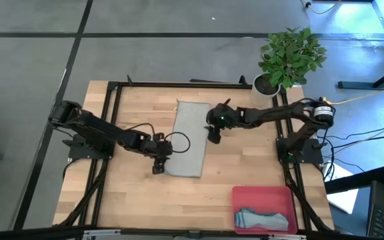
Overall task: Roll microfiber towels into tight, uniform cylinder then place into a basket
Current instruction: Fold the gray towel
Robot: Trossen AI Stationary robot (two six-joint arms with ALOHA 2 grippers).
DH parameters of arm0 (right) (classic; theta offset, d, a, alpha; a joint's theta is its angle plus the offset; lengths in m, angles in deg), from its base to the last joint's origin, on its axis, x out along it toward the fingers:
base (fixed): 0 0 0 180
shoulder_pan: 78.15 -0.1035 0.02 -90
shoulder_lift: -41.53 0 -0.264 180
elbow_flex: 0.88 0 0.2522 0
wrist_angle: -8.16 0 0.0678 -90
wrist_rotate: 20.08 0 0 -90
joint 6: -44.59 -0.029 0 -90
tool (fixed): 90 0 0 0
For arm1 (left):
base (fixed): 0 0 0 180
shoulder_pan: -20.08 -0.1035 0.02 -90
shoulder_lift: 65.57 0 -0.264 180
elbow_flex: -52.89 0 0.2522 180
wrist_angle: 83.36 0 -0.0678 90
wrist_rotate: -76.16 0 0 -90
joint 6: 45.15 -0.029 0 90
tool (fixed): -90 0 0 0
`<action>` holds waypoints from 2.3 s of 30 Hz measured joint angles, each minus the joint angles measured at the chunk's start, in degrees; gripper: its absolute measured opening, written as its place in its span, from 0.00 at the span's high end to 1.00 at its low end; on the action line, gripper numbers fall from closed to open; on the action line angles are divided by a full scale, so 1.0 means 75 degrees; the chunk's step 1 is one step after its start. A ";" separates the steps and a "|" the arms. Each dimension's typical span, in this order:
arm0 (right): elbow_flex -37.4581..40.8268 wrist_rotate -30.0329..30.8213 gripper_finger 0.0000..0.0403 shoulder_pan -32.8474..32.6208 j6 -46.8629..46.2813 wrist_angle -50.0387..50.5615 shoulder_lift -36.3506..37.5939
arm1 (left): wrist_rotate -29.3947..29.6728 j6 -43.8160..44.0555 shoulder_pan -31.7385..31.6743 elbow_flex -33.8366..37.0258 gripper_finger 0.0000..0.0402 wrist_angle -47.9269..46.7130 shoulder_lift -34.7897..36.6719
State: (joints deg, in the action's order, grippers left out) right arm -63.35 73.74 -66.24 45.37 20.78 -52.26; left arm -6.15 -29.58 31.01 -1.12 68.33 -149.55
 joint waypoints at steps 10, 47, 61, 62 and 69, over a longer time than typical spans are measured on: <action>0.0000 -0.1690 0.53 -0.1866 0.2011 0.0125 0.0090 | 0.0565 -0.0028 0.0193 -0.0006 0.82 -0.0773 0.1231; -0.0032 -0.1106 0.55 -0.3155 0.2126 -0.2293 -0.2370 | 0.1036 0.0054 0.0466 -0.0012 0.82 -0.1031 0.1941; -0.0008 -0.1133 0.97 -0.3110 0.2130 -0.2776 -0.2434 | 0.1033 0.0054 0.0466 -0.0012 0.82 -0.1042 0.1941; 0.0000 -0.1134 0.97 -0.3094 0.2130 -0.2868 -0.2447 | 0.1033 0.0054 0.0466 -0.0012 0.82 -0.1046 0.1941; 0.0009 -0.0922 0.98 -0.2817 0.1995 -0.3033 -0.2422 | 0.1033 0.0054 0.0466 -0.0015 0.82 -0.1268 0.1938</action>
State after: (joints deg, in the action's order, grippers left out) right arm -63.28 66.82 -87.37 60.33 -1.97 -70.43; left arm 1.60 -29.18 34.51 -1.23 58.82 -135.02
